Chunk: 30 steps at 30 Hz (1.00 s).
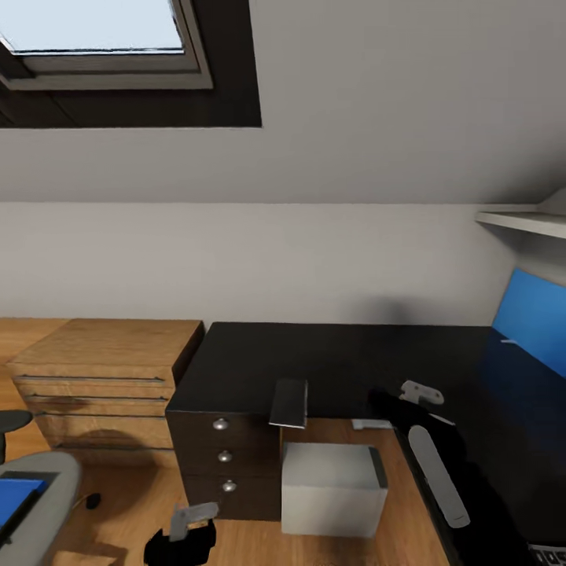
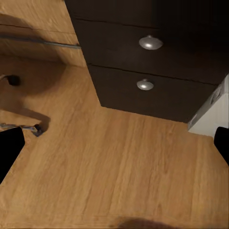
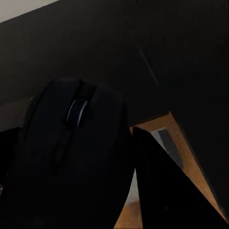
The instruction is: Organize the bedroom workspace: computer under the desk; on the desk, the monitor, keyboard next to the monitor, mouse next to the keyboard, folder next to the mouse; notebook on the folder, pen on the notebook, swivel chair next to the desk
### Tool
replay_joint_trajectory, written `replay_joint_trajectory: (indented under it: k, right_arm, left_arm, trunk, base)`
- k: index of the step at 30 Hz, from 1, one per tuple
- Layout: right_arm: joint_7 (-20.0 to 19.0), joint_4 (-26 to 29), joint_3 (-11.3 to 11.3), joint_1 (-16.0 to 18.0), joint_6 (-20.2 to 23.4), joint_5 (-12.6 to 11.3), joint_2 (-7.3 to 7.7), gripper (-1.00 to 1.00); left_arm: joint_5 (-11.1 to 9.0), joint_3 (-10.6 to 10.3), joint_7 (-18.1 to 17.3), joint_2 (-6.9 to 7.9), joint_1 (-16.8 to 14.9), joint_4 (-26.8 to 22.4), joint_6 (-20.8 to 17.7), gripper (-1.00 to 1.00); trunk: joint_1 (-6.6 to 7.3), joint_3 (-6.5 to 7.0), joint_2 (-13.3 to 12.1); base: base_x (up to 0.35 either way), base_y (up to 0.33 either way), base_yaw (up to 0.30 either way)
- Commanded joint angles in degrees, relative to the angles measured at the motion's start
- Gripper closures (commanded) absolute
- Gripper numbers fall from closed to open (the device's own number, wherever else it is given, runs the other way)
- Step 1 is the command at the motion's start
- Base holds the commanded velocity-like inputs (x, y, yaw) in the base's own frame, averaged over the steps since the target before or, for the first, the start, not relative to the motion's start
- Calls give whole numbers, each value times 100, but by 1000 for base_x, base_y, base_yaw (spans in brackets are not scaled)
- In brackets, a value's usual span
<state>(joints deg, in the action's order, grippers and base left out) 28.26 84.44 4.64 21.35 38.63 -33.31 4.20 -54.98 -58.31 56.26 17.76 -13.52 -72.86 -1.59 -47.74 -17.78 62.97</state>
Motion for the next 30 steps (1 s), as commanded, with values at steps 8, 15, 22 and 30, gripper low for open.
replay_joint_trajectory:
  k: [8,15,22,30]
  right_arm:
    - [-125,-995,28,6,-149,593,750,100]
    - [-337,-2225,11,27,-584,864,1126,100]
    - [-355,-2347,10,35,-666,931,1243,100]
    - [-356,-2452,52,36,-939,989,1314,100]
  left_arm:
    - [-186,-1550,21,10,-10,1265,1620,-100]
    - [-194,-1651,25,21,-10,1460,1759,-100]
    - [-197,-1657,44,23,-10,1518,1887,-100]
    - [-198,-1657,57,25,-10,1520,2058,-100]
  trunk:
    - [-1,-7,6]
    - [-1,-7,6]
    - [-1,-7,6]
    - [-1,-7,6]
  base:
    - [0,0,-283]
    - [0,0,-264]
    - [0,0,-220]
    - [0,0,-36]
